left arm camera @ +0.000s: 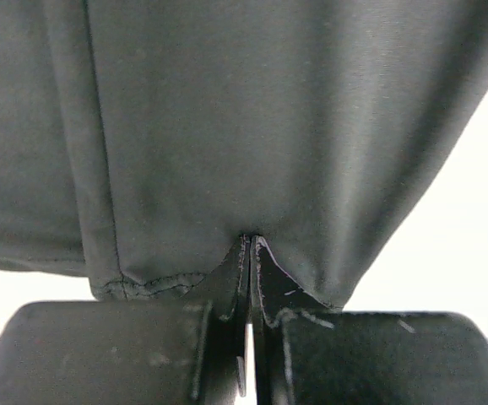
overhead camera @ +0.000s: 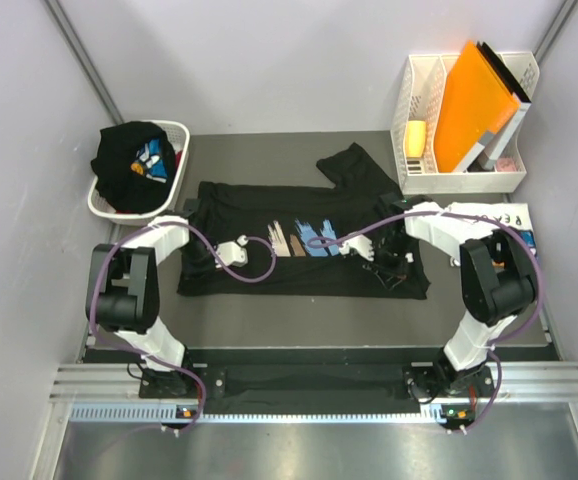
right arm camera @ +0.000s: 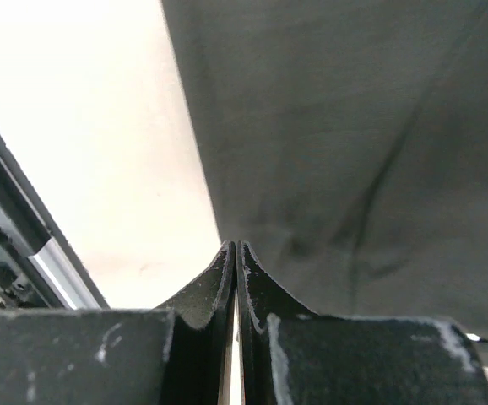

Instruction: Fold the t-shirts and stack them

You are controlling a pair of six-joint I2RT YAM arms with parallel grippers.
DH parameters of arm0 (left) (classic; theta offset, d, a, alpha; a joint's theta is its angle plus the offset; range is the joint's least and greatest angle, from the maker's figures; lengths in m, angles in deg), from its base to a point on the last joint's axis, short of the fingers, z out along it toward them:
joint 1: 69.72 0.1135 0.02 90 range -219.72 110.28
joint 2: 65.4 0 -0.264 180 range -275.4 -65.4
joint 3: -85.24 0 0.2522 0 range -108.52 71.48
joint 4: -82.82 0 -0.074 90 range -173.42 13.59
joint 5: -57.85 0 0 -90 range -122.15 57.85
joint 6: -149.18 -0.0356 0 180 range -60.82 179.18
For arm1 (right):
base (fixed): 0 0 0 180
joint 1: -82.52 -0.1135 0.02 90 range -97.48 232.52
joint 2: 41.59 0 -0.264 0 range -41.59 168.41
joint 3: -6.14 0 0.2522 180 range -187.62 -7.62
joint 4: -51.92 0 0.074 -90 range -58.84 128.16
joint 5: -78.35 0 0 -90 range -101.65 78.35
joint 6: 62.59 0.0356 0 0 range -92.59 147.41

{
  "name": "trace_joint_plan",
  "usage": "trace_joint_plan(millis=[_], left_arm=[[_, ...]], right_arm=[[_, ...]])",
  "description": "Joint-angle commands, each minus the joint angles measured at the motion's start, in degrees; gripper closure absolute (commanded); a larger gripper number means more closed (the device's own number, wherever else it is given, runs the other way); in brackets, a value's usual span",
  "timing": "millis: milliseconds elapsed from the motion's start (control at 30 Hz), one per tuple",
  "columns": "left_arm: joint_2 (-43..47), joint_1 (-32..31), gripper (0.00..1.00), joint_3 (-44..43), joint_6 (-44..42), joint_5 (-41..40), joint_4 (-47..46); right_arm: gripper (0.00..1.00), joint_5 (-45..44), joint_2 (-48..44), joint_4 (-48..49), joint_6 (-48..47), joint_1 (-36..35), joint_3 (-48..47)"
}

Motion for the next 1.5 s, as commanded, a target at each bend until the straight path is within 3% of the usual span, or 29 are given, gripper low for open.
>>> trace_joint_plan(millis=[0,600,1467], left_arm=[[1.0,0.38,1.0,1.84,1.4,-2.53,-8.03],[0.73,0.38,1.0,5.18,0.7,-6.14,-13.66],[3.63,0.9,1.0,11.77,-8.97,-8.24,-11.03]], right_arm=[[1.0,0.62,-0.63,0.24,-1.87,-0.37,1.4],[1.0,-2.19,2.88,9.91,1.48,-0.72,5.62],[1.0,-4.92,-0.72,6.39,-3.62,-0.55,13.79]])
